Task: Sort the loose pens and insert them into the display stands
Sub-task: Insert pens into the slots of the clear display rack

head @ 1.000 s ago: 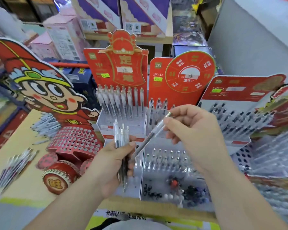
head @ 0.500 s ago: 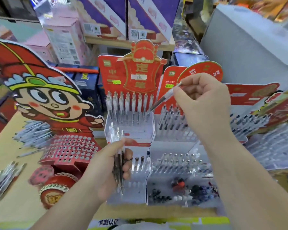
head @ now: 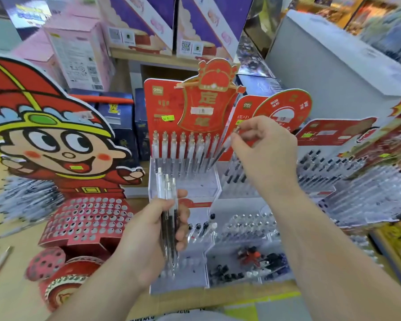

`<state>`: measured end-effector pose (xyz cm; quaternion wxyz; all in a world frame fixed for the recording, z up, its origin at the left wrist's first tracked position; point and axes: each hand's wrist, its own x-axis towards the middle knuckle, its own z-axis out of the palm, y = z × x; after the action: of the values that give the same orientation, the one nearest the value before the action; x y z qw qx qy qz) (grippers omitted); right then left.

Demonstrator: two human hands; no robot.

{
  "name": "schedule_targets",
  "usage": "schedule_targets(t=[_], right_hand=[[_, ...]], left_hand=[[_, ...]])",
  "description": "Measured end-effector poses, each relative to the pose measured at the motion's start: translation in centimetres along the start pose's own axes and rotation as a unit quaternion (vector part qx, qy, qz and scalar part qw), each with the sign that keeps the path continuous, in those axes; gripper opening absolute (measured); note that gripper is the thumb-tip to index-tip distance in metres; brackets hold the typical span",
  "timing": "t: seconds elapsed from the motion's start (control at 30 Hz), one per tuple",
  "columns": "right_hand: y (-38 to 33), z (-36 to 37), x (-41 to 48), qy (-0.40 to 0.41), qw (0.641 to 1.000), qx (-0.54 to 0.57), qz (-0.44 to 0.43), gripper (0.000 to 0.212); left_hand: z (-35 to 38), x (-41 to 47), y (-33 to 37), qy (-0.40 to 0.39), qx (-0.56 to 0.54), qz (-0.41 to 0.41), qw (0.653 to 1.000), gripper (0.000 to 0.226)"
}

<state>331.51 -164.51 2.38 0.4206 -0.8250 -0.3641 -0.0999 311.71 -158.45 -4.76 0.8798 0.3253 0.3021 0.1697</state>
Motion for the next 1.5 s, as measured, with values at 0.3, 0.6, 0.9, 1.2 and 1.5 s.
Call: schedule_targets(t=[0.3,0.6,0.9,1.2,1.5], right_hand=[[-1.1,0.9,-0.2,-0.066,0.993,-0.097,-0.027,0.014],[-0.7,3.2,-0.9,-0.040,0.986,-0.129,-0.098,0.014],[-0.6,4.0,-1.5,-0.008,0.983,-0.143,-0.112,0.023],[-2.6,1.0,-4.4,-0.053,0.994,-0.025,-0.089,0.013],[-2.0,0.7,-7.1,-0.280,0.916,0.222,0.180,0.016]], left_hand=[[-0.6,0.2,0.4,-0.006,0.001,-0.002,1.000,0.029],[-1.3,-0.2,0.9,-0.019,0.001,0.016,1.000,0.030],[-1.7,-0.8,0.7,-0.035,0.020,0.018,0.999,0.030],[-1.7,-1.1,0.7,-0.070,0.046,0.027,0.996,0.042],[-1.3,-1.3,0.7,-0.102,0.147,0.012,0.984,0.041]])
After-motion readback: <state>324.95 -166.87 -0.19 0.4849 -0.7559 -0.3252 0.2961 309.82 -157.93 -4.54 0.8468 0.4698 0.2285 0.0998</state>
